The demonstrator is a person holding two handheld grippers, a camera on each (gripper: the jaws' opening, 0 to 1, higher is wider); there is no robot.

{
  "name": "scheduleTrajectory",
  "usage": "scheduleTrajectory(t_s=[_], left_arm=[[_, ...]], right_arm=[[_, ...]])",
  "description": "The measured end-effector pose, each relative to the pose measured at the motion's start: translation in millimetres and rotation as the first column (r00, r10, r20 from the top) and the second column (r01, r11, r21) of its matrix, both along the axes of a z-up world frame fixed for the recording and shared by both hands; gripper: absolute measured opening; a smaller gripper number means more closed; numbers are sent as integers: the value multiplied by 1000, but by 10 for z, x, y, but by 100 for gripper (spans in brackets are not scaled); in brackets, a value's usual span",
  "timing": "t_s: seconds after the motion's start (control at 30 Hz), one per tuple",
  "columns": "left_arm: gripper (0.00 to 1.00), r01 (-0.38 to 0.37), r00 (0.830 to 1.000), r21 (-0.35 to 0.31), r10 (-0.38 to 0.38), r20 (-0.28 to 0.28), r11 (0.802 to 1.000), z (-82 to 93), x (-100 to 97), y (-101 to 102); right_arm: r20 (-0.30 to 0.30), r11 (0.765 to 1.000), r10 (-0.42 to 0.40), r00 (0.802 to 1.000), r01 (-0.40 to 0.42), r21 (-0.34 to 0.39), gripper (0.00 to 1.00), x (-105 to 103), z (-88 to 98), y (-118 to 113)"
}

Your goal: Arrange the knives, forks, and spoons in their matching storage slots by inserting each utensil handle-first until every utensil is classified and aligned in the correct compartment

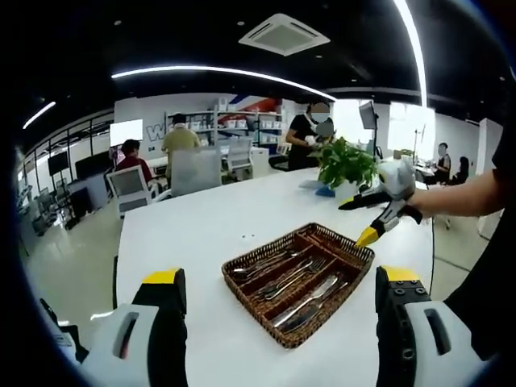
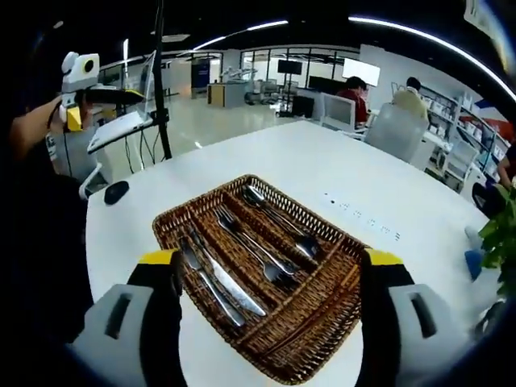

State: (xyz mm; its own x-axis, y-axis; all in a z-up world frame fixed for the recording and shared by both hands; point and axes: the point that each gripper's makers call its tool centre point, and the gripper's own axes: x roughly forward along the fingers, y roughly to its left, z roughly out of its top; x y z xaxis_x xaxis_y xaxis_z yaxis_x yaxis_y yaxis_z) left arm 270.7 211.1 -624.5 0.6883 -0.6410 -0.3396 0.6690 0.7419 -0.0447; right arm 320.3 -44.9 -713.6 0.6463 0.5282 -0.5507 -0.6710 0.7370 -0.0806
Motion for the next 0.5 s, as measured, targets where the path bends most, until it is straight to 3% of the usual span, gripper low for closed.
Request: scheduleTrajectory(t_s=[0.03, 0.1, 0.2, 0.5], left_arm=[[100, 3, 1000, 11, -3, 12, 1000, -8, 22, -16], [100, -1, 999, 59, -2, 51, 998, -22, 78, 2], [100, -5, 1000, 37, 5, 1, 999, -103, 123, -12], [100, -13, 1000, 23, 13, -15, 1000, -126, 91, -67]], right_arm=[[-54, 998, -40, 998, 42, 37, 100, -49, -27, -64], [-44, 998, -53, 998, 54, 29, 100, -57, -17, -154], [-36, 996, -80, 996, 81, 26, 100, -92, 22, -306], [-19, 994, -99, 995, 99, 46, 100, -248, 204, -554]])
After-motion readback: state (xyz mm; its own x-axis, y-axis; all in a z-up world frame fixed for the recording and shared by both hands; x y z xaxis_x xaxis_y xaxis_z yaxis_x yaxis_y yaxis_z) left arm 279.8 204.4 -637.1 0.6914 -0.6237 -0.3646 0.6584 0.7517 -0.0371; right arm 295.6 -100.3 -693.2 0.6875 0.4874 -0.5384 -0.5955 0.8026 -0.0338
